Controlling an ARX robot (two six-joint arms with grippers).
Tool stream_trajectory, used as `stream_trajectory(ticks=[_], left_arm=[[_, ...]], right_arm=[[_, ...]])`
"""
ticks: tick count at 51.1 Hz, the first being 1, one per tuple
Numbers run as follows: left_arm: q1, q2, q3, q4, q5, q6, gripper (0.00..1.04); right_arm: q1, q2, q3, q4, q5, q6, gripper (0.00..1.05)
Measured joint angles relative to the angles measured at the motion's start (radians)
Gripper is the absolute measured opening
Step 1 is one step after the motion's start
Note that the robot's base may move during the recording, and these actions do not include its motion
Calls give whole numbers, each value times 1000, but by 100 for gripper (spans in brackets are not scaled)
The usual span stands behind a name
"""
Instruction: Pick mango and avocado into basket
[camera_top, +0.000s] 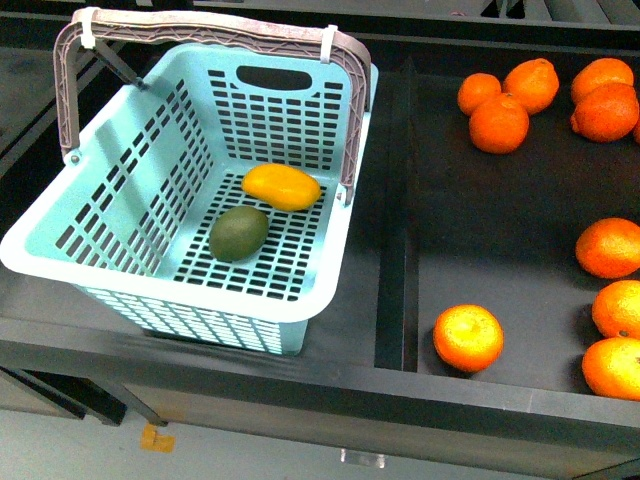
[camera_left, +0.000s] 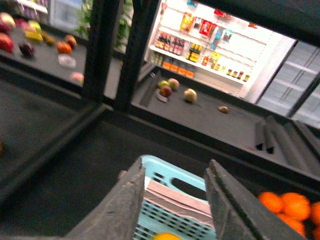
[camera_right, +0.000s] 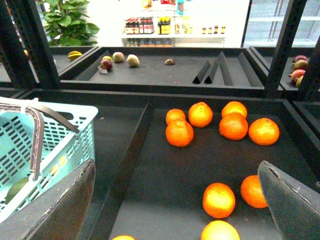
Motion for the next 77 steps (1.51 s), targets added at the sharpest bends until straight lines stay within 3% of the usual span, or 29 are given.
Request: stream_trajectory(ticks=[9, 28, 34, 38, 51, 77], left_arm=[[50, -127, -183, 22, 57, 204, 2], [124, -397, -382, -41, 127, 238, 2], [197, -491, -430, -88, 196, 240, 2], [200, -513, -476, -61, 201, 241, 2], [200, -768, -513, -280, 203, 242, 2], [200, -1065, -513, -555, 203, 242, 2]], right_arm=[[0, 0, 0, 0, 0, 0, 96], [0, 0, 0, 0, 0, 0, 96], [0, 0, 0, 0, 0, 0, 96], [0, 0, 0, 0, 0, 0, 96], [0, 0, 0, 0, 0, 0, 96], [0, 0, 0, 0, 0, 0, 96]])
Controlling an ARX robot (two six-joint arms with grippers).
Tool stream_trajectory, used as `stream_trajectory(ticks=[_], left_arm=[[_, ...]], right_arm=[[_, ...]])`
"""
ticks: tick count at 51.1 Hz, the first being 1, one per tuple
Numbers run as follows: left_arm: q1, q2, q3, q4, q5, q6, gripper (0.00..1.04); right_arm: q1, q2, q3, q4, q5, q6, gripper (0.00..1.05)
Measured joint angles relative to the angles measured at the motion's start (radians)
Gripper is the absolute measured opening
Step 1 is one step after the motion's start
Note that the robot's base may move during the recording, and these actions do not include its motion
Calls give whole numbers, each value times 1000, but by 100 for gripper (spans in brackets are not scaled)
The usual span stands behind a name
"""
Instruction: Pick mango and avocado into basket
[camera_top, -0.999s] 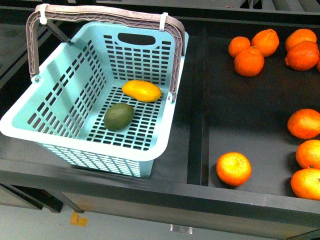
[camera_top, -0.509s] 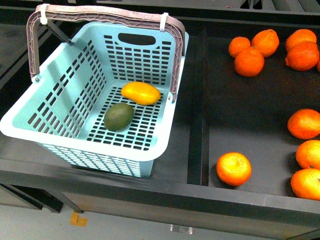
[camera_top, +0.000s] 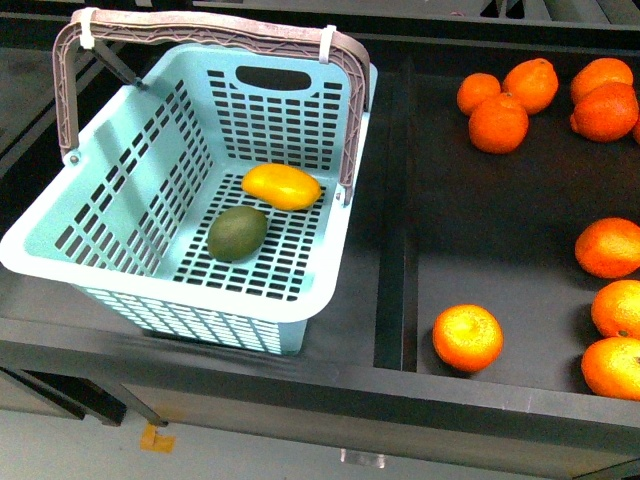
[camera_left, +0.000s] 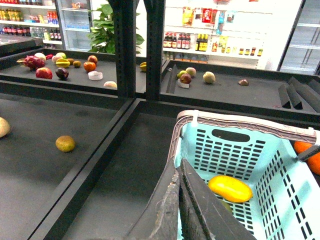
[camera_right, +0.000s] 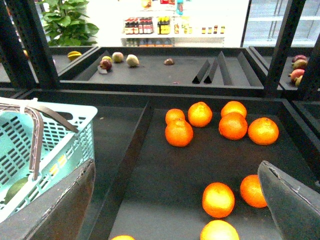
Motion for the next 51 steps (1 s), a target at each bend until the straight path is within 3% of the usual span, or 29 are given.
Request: stream_trajectory(ticks=[29, 33, 51], left_arm=[[0, -193, 0, -192, 0, 0, 2], [0, -337, 0, -355, 0, 0, 2], [0, -361, 0, -365, 0, 0, 2]], right_arm=[[0, 0, 0, 0, 0, 0, 96], [0, 0, 0, 0, 0, 0, 96], [0, 0, 0, 0, 0, 0, 96]])
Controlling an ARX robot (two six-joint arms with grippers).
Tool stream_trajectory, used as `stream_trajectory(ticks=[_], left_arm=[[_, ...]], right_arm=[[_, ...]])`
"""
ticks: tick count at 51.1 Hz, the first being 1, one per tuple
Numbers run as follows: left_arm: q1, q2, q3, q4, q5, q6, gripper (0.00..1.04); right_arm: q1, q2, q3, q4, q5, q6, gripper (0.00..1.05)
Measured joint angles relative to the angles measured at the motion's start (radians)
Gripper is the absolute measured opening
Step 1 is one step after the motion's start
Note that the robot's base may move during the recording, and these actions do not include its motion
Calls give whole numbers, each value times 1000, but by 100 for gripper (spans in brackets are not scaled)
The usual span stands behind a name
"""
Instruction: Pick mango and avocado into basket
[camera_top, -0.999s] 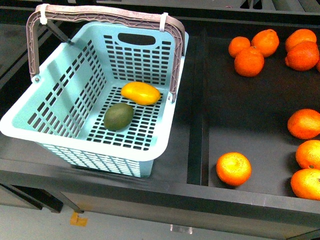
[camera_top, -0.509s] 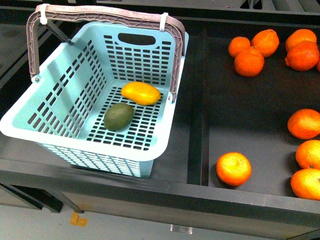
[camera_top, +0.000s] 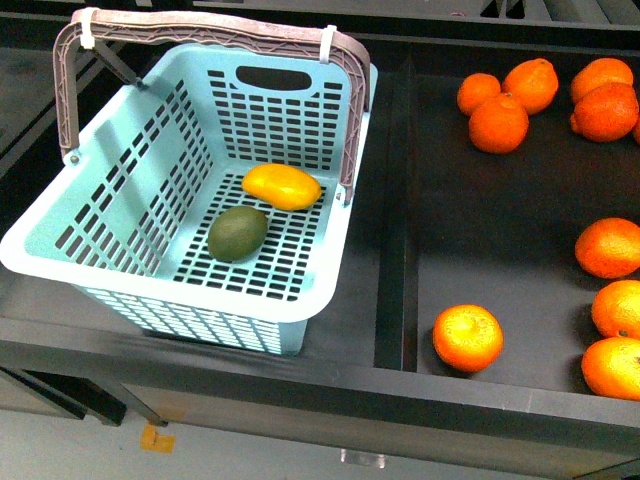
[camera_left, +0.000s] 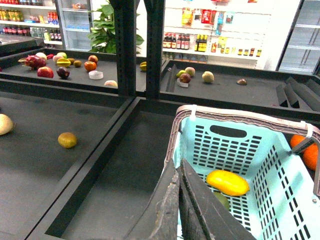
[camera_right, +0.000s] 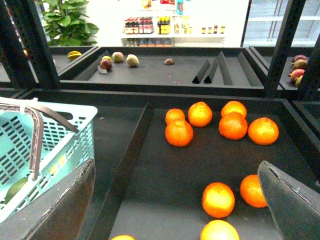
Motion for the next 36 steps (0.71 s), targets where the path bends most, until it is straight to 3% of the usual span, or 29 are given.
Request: stream_trajectory(ticks=[15, 25, 36], left_arm=[[0, 0, 0, 0, 0, -1, 2], [0, 0, 0, 0, 0, 0, 55], [0, 0, 0, 0, 0, 0, 98]], right_arm=[[0, 0, 0, 0, 0, 0, 96], [0, 0, 0, 0, 0, 0, 96], [0, 0, 0, 0, 0, 0, 96]])
